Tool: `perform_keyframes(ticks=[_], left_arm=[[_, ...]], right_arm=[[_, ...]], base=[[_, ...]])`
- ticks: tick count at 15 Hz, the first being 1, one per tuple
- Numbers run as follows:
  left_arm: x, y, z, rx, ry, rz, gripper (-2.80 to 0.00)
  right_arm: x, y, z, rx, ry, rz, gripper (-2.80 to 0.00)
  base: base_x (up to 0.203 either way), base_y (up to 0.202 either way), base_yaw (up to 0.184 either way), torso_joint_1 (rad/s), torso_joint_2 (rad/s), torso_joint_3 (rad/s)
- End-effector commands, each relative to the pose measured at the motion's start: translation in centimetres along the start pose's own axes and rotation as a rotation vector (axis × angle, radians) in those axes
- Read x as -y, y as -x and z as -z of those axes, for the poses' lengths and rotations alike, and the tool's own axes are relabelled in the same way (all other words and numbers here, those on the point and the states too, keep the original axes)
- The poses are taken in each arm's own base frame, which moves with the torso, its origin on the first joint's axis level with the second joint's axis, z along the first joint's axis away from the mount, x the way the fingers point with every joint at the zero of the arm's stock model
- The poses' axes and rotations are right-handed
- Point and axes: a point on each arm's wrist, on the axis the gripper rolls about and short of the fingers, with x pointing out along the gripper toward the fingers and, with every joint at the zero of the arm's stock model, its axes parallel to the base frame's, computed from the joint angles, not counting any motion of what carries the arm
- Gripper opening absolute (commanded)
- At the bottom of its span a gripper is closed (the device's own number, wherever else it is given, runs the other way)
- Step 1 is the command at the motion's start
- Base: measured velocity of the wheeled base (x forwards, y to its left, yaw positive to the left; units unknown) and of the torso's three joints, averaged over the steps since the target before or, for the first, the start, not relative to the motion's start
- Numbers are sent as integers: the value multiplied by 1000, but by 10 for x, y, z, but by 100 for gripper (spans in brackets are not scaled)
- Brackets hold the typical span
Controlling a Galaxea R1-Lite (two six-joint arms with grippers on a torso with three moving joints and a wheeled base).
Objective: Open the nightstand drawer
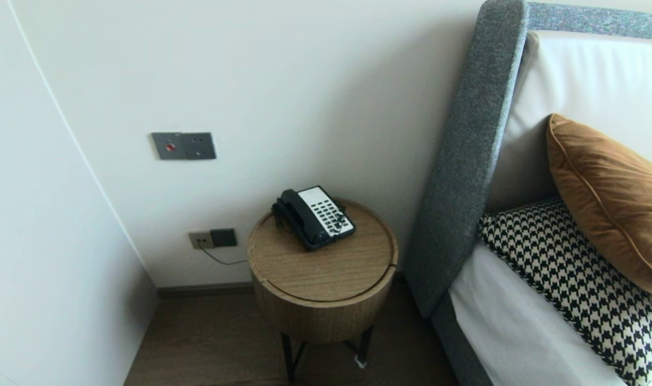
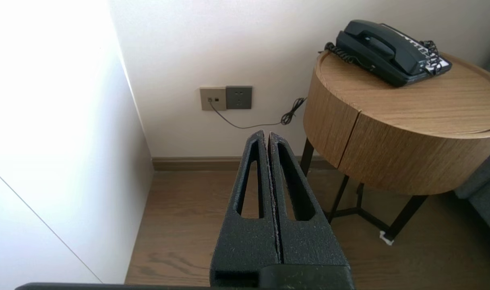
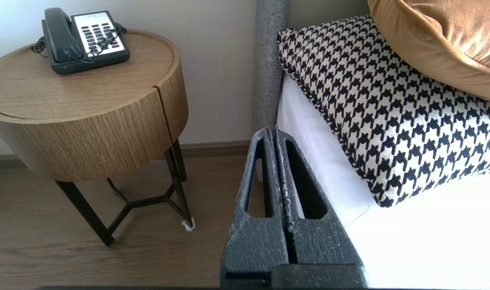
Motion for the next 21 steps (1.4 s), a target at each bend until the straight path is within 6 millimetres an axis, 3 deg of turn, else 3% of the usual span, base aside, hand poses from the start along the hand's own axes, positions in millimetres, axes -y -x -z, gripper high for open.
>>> perform_keyframes(ticks=[1, 4, 6, 12, 18, 21], left_arm=[[0, 1, -5, 19, -1, -2, -280], [1, 7, -41, 31, 21, 18, -280], [1, 0, -58, -23, 29, 44, -280], [5, -56, -133, -161, 100, 114, -280], [9, -131, -147, -392, 124, 173, -280], [27, -153, -142, -550, 48, 174, -280]], right_arm=[[0, 0, 0, -2, 0, 0, -280], [0, 0, 0, -2, 0, 0, -280], [0, 0, 0, -3, 0, 0, -280], [0, 0, 0, -2, 0, 0, -280], [0, 0, 0, -2, 0, 0, -280], [0, 0, 0, -2, 0, 0, -280]], base=[[0, 0, 0, 0, 0, 0], [0, 0, 0, 0, 0, 0], [0, 0, 0, 0, 0, 0], [0, 0, 0, 0, 0, 0], [0, 0, 0, 0, 0, 0], [0, 0, 0, 0, 0, 0]])
